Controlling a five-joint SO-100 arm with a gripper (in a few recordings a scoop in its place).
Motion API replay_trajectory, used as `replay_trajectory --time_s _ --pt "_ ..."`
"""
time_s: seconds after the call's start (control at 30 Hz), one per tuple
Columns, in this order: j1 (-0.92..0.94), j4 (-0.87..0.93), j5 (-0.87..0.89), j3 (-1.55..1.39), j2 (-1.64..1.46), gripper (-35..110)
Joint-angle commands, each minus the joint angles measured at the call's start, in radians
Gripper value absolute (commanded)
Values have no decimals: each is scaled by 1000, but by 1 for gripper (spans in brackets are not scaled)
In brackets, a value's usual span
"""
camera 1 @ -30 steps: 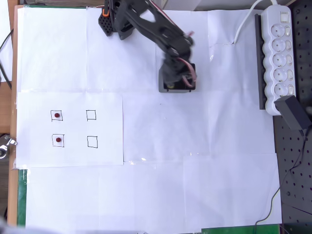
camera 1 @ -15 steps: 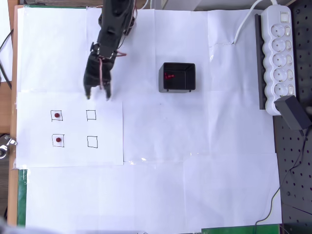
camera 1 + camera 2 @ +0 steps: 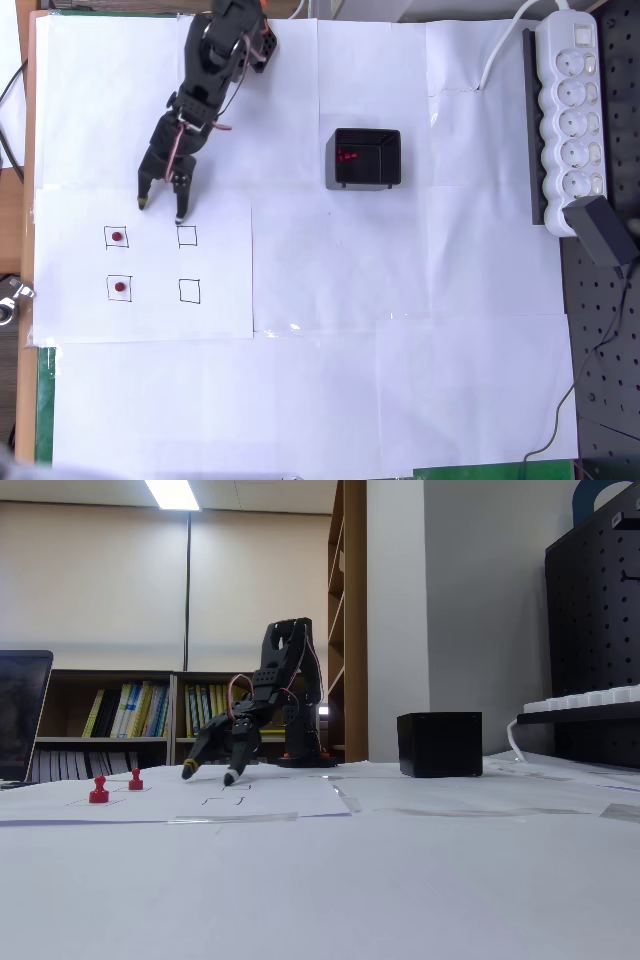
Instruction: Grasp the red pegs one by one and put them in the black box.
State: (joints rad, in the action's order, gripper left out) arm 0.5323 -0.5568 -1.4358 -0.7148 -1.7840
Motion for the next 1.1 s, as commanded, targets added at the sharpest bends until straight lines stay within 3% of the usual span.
replay_trajectory --time_s 0.0,0.13,0.63,1.07 --pt "34 -117 -34 -100 -87 26" --pt "60 -225 -51 -147 -199 24" --pt "120 -227 -141 -270 -295 24" --pt "46 -230 -161 -371 -359 24"
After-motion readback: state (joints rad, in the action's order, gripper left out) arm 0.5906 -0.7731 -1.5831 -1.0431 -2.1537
